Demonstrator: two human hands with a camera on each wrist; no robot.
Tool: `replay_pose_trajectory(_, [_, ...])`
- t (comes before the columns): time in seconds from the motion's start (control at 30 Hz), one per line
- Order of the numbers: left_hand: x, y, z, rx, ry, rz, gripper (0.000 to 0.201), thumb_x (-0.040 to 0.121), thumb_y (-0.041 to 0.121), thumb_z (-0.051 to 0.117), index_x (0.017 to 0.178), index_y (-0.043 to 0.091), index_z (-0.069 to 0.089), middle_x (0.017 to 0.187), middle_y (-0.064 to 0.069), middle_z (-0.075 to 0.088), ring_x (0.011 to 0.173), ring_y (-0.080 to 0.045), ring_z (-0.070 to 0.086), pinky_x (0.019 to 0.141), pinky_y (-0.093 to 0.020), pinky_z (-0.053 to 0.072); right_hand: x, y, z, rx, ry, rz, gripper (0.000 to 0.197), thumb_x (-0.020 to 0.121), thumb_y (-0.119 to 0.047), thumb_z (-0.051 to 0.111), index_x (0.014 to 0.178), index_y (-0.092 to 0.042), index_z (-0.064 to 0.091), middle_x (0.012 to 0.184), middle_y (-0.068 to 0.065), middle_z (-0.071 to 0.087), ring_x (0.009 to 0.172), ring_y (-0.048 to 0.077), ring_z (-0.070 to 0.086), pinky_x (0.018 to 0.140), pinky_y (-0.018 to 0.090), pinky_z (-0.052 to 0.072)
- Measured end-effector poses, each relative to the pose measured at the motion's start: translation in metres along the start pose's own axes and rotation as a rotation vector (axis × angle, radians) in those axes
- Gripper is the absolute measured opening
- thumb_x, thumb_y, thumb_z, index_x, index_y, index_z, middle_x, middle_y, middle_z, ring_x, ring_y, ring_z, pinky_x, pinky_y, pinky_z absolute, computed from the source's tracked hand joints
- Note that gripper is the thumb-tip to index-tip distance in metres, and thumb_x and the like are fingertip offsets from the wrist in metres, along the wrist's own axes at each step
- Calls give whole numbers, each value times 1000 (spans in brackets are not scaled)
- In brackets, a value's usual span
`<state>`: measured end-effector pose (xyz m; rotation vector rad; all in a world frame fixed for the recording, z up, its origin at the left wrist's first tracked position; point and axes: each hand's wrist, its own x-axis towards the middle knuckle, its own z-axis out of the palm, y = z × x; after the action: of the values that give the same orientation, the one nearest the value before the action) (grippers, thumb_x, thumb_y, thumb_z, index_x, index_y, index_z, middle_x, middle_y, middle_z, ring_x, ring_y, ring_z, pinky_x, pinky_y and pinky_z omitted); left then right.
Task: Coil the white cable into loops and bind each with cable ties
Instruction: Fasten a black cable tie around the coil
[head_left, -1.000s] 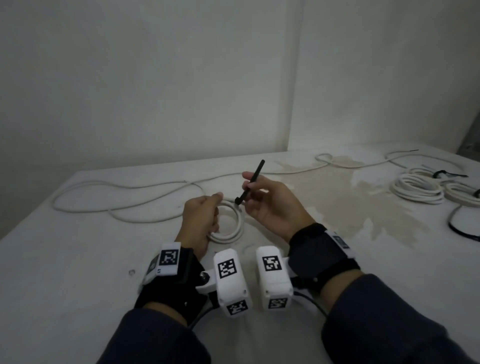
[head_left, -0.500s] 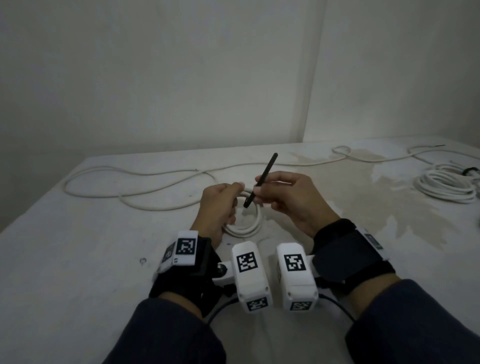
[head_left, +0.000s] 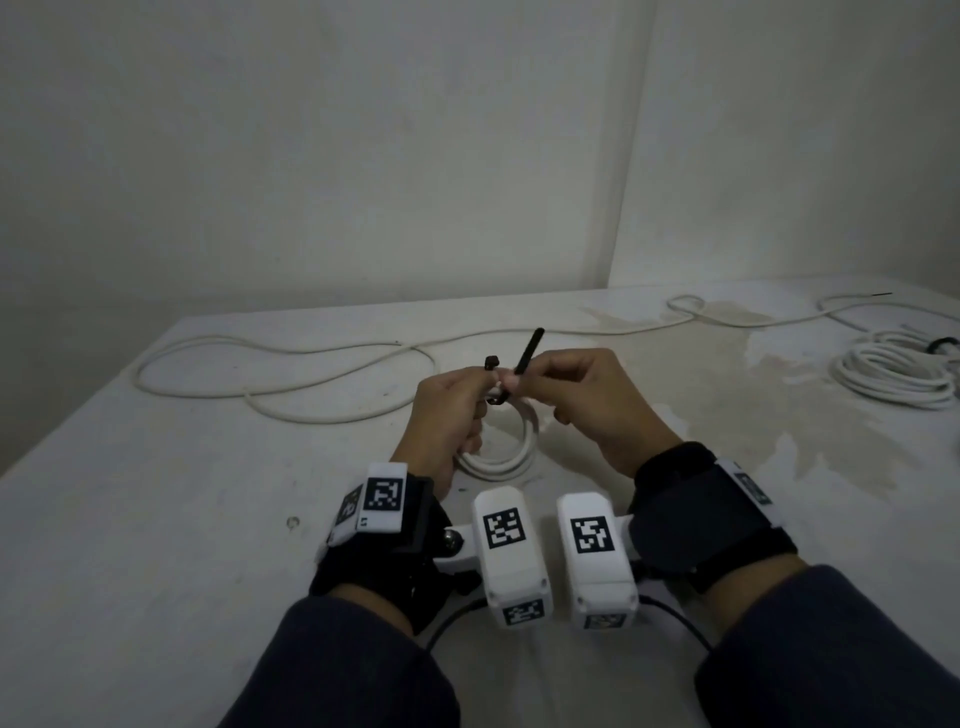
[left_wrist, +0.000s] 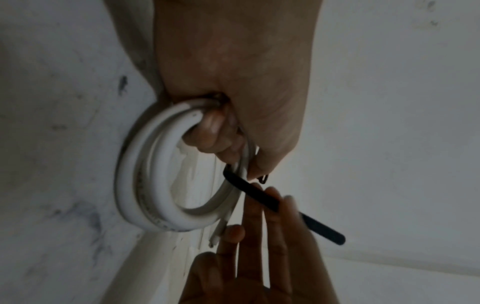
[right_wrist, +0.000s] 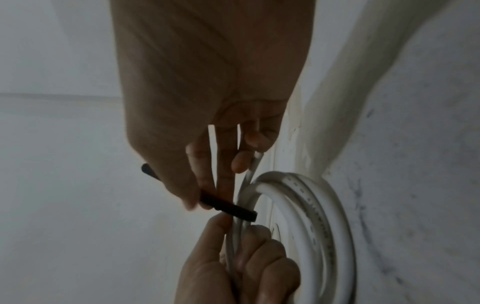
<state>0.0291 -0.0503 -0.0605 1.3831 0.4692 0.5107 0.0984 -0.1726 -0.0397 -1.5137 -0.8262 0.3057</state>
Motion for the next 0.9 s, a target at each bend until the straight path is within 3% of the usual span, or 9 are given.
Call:
replay_pose_trajectory(0.07, [0, -1, 0, -1, -5, 8, 21, 92, 15, 56, 74, 14, 66, 43, 12, 32, 38, -4, 24, 36, -18, 19, 0, -2, 1, 23, 23, 11, 14, 88, -11, 65, 85, 0, 73, 65, -8, 69, 56, -5, 58, 51, 8, 39])
replay_pose_trajectory(0.2, [2, -2, 1, -4, -5, 40, 16, 93, 16, 55, 86, 14, 69, 44, 13, 32, 38, -5, 25, 36, -17, 21, 1, -5, 3, 18, 81, 70, 18, 91, -24, 63, 90, -12, 76, 76, -3, 72, 55, -3, 54, 52, 16, 35])
replay_pose_trajectory(0.3, [3, -3, 1, 2, -4, 63, 19, 94, 14, 53, 84, 16, 69, 42, 13, 33, 37, -4, 25, 36, -15, 21, 0, -7, 4, 55, 110, 77, 15, 88, -16, 66, 101, -12, 73, 72, 4, 69, 47, -1, 52, 45, 13, 32])
replay_pose_trajectory(0.37, [2, -3, 3, 1, -16, 77, 19, 95, 15, 53, 88, 16, 70, 42, 13, 33, 37, -4, 25, 36, -15, 21, 0, -9, 3, 94, 125, 72, 24, 87, -10, 67, 111, -13, 69, 69, 11, 67, 47, -1, 56, 45, 10, 33])
replay_pose_trajectory(0.5, [2, -3, 6, -10, -21, 87, 17, 95, 16, 54, 97, 14, 70, 43, 12, 33, 38, -5, 24, 36, -15, 21, -2, -11, -1, 39, 85, 13, 42, 86, -7, 68, 127, -16, 61, 68, 20, 60, 39, 0, 43, 45, 6, 37])
replay_pose_trajectory(0.63, [1, -4, 6, 4, -40, 98, 20, 96, 17, 53, 103, 10, 70, 42, 12, 33, 37, -5, 24, 37, -16, 21, 0, -9, -4, -29, 22, 23, 41, 85, -5, 68, 125, -15, 62, 43, -8, 51, 38, 0, 44, 47, 6, 39])
replay_pose_trajectory(0.9, [0, -3, 5, 31, -63, 98, 20, 94, 16, 53, 91, 16, 73, 48, 6, 31, 40, -7, 23, 38, -16, 21, -6, -15, -5, -54, -70, 44, 38, 88, -2, 64, 125, -8, 61, 36, -13, 51, 37, -3, 49, 48, 4, 38])
